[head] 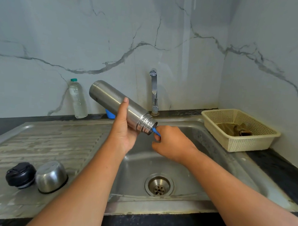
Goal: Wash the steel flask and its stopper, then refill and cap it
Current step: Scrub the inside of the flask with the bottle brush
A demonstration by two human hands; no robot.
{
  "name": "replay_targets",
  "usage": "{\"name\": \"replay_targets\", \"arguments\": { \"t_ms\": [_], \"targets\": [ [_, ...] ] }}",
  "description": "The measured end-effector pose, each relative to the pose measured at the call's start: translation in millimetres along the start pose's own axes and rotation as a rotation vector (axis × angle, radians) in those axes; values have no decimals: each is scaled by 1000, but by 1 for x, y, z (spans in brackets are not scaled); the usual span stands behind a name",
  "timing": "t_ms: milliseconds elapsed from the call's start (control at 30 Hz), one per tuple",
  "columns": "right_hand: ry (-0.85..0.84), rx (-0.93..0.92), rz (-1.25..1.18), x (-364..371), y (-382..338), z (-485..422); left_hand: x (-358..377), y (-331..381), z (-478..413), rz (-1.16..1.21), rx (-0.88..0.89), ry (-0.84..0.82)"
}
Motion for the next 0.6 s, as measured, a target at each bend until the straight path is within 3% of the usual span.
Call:
{"name": "replay_targets", "arguments": {
  "t_ms": [167, 267, 400, 600],
  "targets": [
    [80, 79, 41, -5, 11, -4, -13, -2, -3, -77, 36, 141],
    [74, 119, 42, -4, 17, -6, -6, -3, -3, -22, 19, 99],
    [-21, 90, 25, 10, 9, -4, 7, -3, 2, 82, -7, 21],
    [-173, -46, 11, 21, -4, 5, -31, 20, -5, 181, 37, 178]
  ]
}}
Point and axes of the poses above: each hand's wrist, its own z-axis away from the middle knuckle, its own x-axis out of the palm, y = z × x, the point moved 9 cm from there along -z, towards the middle knuckle, and after that the axes turned 3 degrees about z, right-handed, at the moved point
